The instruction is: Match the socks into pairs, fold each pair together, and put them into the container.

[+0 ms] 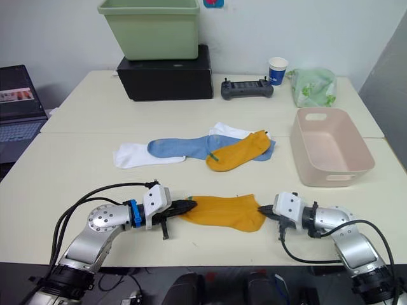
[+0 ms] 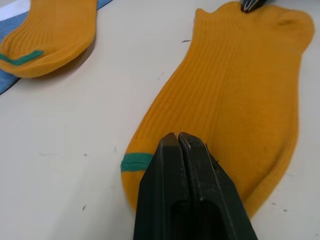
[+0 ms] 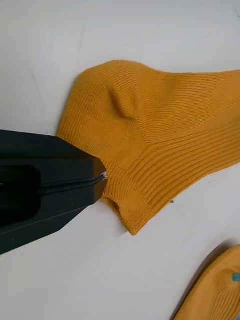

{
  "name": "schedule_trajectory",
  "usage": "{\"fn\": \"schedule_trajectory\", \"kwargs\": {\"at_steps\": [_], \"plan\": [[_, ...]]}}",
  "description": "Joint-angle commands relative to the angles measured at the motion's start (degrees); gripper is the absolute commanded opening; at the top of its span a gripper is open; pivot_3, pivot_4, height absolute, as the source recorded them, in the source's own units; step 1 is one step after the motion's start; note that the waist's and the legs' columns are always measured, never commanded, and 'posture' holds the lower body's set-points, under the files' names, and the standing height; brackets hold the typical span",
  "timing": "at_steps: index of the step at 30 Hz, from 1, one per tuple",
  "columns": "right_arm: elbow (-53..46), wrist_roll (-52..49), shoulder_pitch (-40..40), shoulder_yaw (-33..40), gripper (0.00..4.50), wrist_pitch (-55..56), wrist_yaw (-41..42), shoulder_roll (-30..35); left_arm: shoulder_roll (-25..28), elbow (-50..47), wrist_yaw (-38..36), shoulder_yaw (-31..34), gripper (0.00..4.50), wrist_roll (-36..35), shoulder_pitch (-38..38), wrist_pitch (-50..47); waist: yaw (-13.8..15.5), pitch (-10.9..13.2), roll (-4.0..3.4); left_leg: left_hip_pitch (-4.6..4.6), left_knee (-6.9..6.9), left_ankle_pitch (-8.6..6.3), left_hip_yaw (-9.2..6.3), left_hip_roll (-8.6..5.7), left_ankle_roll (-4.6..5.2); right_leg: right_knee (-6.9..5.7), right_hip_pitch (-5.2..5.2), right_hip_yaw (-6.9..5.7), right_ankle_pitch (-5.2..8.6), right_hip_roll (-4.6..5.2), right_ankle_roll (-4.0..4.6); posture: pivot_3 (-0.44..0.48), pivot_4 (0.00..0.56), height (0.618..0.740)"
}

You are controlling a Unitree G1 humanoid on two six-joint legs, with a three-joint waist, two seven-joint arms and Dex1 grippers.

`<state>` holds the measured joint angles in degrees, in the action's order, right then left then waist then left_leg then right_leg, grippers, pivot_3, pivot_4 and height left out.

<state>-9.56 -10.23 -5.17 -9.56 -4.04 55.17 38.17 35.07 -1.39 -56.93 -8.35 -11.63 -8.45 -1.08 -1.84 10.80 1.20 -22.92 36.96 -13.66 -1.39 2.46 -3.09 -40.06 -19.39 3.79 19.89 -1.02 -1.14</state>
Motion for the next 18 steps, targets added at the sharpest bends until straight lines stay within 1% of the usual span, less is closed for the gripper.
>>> {"fn": "schedule_trajectory", "kwargs": {"at_steps": [1, 4, 8, 10, 12, 14, 18], "plan": [[-6.03, -2.80, 0.37, 0.28, 0.00, -1.85, -0.34, -1.53, 0.35, -5.42, -0.27, 1.33, 0.02, -1.92, 0.71, -0.36, 0.00, 0.00, 0.00, -0.01, -0.01, 0.00, -0.01, 0.00, 0.00, 0.02, 0.00, 0.00, 0.00, 0.00, 0.00, 0.000, 0.150, 0.740], [-5.82, -1.06, 1.82, -1.52, 0.00, -1.63, -0.81, -2.24, 1.71, -7.44, -1.16, 0.63, 0.02, -1.73, 3.53, -1.13, -0.02, 0.00, 0.00, 0.00, -0.06, -0.01, 0.01, 0.00, 0.00, 0.09, 0.01, 0.02, 0.00, 0.00, 0.00, 0.000, 0.150, 0.740], [-4.01, 2.53, 4.04, -3.43, 0.00, -0.52, -0.10, -0.42, 3.04, -5.41, 0.01, -0.13, 0.02, 1.58, 5.24, -1.51, 0.02, 0.01, -0.01, -0.02, -0.09, -0.01, 0.01, -0.01, 0.00, 0.10, -0.03, 0.01, 0.01, 0.01, 0.00, 0.000, 0.150, 0.740], [-2.06, 4.23, 4.35, -3.18, 0.00, 0.43, -0.02, 0.93, 3.29, -4.15, 0.22, 0.43, 0.02, 1.91, 5.37, -1.49, 0.02, 0.01, -0.01, 0.01, -0.07, -0.01, 0.02, -0.01, 0.00, 0.11, 0.00, 0.02, 0.02, 0.01, -0.02, 0.000, 0.150, 0.740], [-0.45, 5.00, 4.07, -2.24, 0.00, 1.30, -0.26, 2.10, 3.59, -3.45, 0.13, 1.14, 0.02, 1.72, 5.36, -1.23, 0.00, -0.02, 0.02, 0.08, -0.03, -0.01, 0.03, -0.01, 0.01, 0.12, 0.08, 0.05, 0.14, 0.02, -0.23, 0.000, 0.150, 0.740], [-0.11, 3.67, 3.87, -0.66, 0.00, 1.35, 0.44, 3.36, 3.92, -3.83, 0.17, 1.82, 0.02, 1.20, 5.55, -1.14, 0.01, -0.03, 0.02, 0.12, -0.01, 0.00, 0.05, -0.01, 0.01, 0.12, 0.11, 0.08, 0.14, 0.02, -0.24, 0.000, 0.150, 0.740], [-3.35, -1.77, 4.26, 3.21, 0.00, -1.02, 1.56, 4.73, 4.08, -7.66, 0.31, 4.07, 0.02, -2.06, 6.33, -3.04, 0.02, -0.03, 0.02, 0.07, -0.01, 0.00, 0.06, -0.01, 0.01, 0.12, 0.08, 0.10, 0.13, 0.02, -0.22, 0.000, 0.150, 0.740]]}}
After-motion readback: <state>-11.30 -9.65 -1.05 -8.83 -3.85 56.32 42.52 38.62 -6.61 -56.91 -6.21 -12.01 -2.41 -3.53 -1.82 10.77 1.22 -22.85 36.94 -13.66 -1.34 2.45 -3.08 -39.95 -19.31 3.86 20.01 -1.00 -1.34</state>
